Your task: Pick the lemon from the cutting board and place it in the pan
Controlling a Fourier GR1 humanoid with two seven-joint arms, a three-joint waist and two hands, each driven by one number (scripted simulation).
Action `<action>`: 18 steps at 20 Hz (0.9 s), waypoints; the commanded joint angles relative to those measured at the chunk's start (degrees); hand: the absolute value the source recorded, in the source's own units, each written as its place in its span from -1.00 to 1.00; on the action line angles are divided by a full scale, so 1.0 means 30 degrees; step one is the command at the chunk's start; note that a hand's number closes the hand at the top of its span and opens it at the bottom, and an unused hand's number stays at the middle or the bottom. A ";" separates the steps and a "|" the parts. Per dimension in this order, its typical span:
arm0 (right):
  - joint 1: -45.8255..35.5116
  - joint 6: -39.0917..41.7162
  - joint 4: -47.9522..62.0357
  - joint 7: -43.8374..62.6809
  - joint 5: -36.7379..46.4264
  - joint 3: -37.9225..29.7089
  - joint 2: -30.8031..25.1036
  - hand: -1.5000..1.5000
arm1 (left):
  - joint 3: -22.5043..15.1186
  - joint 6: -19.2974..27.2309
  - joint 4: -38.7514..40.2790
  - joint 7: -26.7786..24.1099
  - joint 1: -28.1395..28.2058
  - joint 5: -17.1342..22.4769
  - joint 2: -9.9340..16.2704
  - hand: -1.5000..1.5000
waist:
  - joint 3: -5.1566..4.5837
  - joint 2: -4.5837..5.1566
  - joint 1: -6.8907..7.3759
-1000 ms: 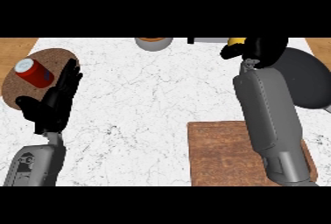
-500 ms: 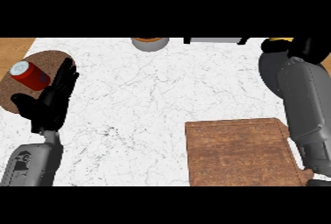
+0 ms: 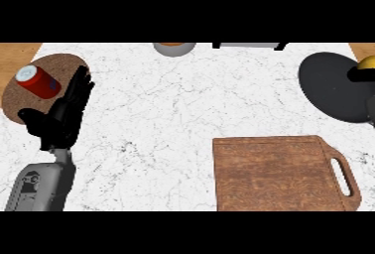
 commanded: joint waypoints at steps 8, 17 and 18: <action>0.0773 -0.1627 0.2990 -0.5196 -0.4192 -0.3676 -0.1330 1.00 | -0.0335 -0.0050 0.0088 -0.0325 0.0072 0.0078 -0.0549 0.00 | 0.0155 0.0238 0.0309; 0.1423 0.3478 0.4890 -0.8622 -0.7155 -0.5980 -0.1599 -1.00 | -0.0453 -0.0066 -0.0134 -0.0121 -0.0169 -0.0176 -0.0329 0.00 | 0.0177 0.0312 0.0539; 0.1254 0.3263 0.4944 -0.8535 -0.6993 -0.5870 -0.1746 -1.00 | 0.0049 -0.0341 0.0252 -0.0088 -0.0578 0.0351 -0.0108 0.00 | 0.0139 0.0358 0.0599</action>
